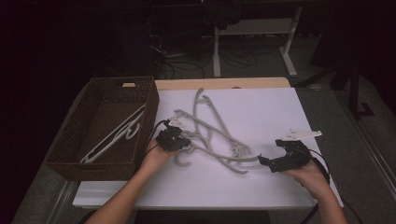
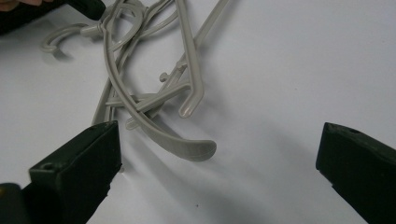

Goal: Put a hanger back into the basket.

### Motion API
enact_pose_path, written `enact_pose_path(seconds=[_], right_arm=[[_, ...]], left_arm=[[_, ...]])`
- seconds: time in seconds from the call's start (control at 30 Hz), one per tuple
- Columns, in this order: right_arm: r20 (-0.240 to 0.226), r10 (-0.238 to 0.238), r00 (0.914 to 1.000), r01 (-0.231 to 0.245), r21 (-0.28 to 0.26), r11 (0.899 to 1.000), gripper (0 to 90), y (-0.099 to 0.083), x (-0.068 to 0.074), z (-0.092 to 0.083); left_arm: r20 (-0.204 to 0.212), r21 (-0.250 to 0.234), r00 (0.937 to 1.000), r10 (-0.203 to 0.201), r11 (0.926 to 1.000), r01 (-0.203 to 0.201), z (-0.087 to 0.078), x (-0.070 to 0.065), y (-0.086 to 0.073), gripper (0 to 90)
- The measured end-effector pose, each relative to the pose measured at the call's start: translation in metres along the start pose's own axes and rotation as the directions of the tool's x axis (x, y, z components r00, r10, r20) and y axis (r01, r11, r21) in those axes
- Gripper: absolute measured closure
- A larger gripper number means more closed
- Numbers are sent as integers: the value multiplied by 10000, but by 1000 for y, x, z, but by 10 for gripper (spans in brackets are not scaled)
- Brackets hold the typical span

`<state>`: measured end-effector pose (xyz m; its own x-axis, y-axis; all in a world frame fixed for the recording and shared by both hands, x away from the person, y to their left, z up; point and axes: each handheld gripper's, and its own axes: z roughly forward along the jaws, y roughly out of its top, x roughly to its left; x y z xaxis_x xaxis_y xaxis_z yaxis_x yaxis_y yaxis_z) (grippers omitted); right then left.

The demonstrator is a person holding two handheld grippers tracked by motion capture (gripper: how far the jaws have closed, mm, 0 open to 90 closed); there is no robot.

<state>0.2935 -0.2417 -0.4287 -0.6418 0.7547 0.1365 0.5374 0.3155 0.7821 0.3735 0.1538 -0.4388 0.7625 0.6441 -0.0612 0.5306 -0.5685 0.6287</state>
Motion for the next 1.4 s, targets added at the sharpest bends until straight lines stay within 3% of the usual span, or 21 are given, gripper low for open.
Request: enact_pose_path(seconds=[0.23, 0.5, 0.8, 1.2, 1.4], right_arm=[[-18, 9, 10000, -9, 57, 10000, 0, 0, 0, 1], [-10, 2, 10000, -2, 69, 10000, 0, 0, 0, 1], [-14, 3, 10000, -3, 32, 10000, 0, 0, 0, 1], [2, 1, 10000, -1, 25, 10000, 0, 0, 0, 1], [5, -4, 10000, 4, 15, 10000, 0, 0, 0, 0]], left_arm=[[378, 207, 9992, -87, 9998, 80, 4, -1, -1, 900], [1339, 238, 9910, 16, 9997, -48, 5, -15, 1, 900], [2320, 133, 9717, 450, 9987, -495, 12, -45, 6, 900], [3280, 235, 9372, 1185, 9908, -1335, 33, -90, 10, 900], [3334, 97, 9346, 1241, 9908, -1351, 29, -90, 11, 899]])
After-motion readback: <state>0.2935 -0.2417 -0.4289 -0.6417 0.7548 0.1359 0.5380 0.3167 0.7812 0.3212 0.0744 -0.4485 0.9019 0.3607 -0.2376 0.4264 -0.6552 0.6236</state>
